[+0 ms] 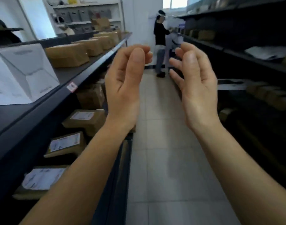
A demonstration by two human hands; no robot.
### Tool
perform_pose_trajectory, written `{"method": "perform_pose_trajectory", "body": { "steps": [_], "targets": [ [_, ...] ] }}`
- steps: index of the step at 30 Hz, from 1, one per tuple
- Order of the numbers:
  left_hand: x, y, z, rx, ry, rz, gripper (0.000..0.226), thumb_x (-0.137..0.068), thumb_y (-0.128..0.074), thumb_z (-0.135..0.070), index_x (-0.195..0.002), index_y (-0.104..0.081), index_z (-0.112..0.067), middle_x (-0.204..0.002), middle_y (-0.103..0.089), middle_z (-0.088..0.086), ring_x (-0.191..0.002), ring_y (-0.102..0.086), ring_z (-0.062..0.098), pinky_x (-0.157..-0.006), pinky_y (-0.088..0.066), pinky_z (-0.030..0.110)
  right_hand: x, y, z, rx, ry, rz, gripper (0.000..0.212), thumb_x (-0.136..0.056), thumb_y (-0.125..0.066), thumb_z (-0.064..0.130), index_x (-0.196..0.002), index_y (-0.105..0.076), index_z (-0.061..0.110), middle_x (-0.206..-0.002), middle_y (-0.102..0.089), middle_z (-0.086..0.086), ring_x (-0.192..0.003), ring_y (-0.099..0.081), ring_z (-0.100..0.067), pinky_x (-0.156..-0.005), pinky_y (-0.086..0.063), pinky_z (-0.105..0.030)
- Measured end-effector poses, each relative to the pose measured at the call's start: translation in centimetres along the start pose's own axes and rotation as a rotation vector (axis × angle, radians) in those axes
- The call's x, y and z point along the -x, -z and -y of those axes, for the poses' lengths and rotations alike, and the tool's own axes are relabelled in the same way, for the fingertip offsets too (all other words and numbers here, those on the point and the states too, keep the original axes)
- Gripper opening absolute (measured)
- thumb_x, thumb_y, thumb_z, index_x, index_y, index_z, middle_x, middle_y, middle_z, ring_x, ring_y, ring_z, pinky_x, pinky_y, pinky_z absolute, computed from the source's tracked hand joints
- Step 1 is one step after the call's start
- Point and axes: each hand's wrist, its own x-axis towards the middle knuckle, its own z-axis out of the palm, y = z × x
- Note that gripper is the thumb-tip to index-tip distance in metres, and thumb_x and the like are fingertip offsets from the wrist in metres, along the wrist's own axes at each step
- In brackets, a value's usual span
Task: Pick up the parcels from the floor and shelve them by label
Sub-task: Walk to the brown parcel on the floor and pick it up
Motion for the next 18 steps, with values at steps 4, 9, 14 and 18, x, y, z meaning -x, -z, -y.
{"method": "perform_pose_trajectory", "body": {
  "steps": [4, 9, 14, 18],
  "targets": [
    [3.3, -5.1, -1.3, 0.106, -0.001, 0.100, 0.045, -0.091, -0.046, -0.049, -0.107, -0.057, -0.008, -0.100, -0.063, 0.012, -0.099, -0.064, 0.021, -0.092, -0.051, 0.030, 2.9, 5.7, 3.0, 0.122, 0.050, -0.114, 0.053, -0.085, -0.050, 0.045, -0.127, -0.054, 0.013, -0.119, -0.062, 0.006, -0.117, -0.061, -0.016, -0.103, -0.049, -0.037],
    [7.9, -11.4, -3.0, 0.191, 0.037, 0.202, 0.024, -0.099, -0.044, -0.033, -0.106, -0.057, -0.014, -0.100, -0.063, 0.011, -0.098, -0.064, 0.020, -0.095, -0.051, 0.034, 7.3, 12.9, 6.6, 0.248, 0.061, -0.239, 0.051, -0.089, -0.051, 0.042, -0.130, -0.053, 0.011, -0.125, -0.060, 0.003, -0.117, -0.061, -0.011, -0.099, -0.051, -0.028],
    [14.1, -18.9, -6.5, 0.268, 0.121, 0.272, 0.026, -0.095, -0.038, -0.027, -0.103, -0.059, -0.014, -0.103, -0.062, 0.015, -0.100, -0.063, 0.028, -0.097, -0.052, 0.041, 12.7, 21.4, 11.1, 0.337, 0.032, -0.341, 0.045, -0.094, -0.050, 0.036, -0.130, -0.054, 0.010, -0.122, -0.060, 0.008, -0.117, -0.061, -0.009, -0.097, -0.050, -0.025],
    [20.1, -24.7, -9.7, 0.291, 0.182, 0.328, 0.025, -0.094, -0.039, -0.027, -0.100, -0.060, -0.015, -0.102, -0.063, 0.017, -0.099, -0.063, 0.033, -0.097, -0.051, 0.049, 17.5, 28.1, 14.6, 0.400, -0.023, -0.405, 0.041, -0.096, -0.050, 0.030, -0.130, -0.053, 0.007, -0.123, -0.060, 0.004, -0.116, -0.060, -0.011, -0.090, -0.050, -0.020]
  ]
}}
